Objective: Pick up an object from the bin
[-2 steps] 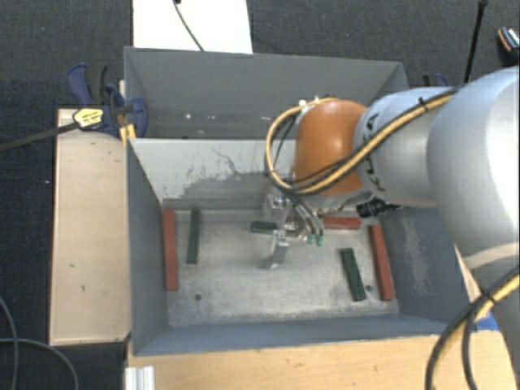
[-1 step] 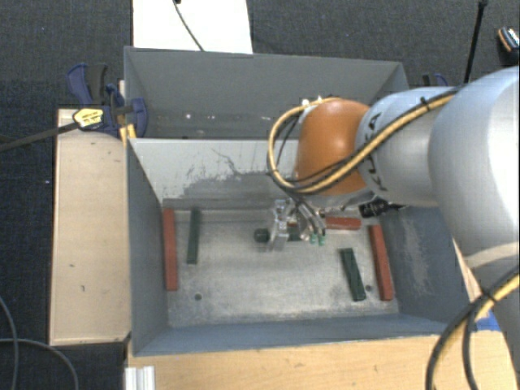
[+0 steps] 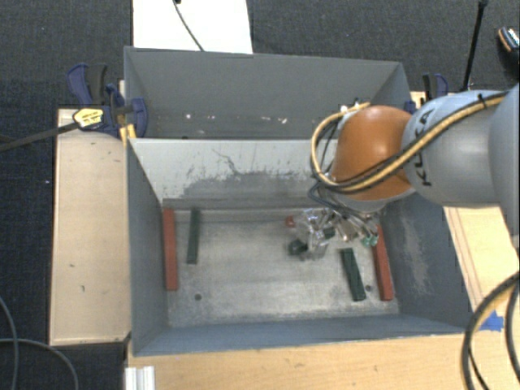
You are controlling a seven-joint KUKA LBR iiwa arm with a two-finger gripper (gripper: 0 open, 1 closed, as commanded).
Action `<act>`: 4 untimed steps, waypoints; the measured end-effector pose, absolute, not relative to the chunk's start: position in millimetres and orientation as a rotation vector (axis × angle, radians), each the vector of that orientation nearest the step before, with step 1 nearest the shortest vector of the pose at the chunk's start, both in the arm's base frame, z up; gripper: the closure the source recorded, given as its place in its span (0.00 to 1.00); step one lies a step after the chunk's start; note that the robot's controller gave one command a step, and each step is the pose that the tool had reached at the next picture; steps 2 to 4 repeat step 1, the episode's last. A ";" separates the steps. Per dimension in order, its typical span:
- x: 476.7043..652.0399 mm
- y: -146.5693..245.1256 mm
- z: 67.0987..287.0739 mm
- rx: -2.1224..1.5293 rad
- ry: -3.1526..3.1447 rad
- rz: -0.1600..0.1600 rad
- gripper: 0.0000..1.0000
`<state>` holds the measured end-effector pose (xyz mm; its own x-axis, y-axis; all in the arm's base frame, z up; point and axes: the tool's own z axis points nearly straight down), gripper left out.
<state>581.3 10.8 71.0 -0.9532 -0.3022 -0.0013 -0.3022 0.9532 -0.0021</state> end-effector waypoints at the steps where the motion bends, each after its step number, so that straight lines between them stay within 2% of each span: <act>1: 574.9 24.7 270.4 -0.603 3.070 -0.002 1.00; 4: 574.9 24.7 270.4 -0.603 3.070 -0.002 1.00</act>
Offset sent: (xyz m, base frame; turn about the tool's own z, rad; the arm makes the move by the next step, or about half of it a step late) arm -0.0086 0.0135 0.1934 -0.0832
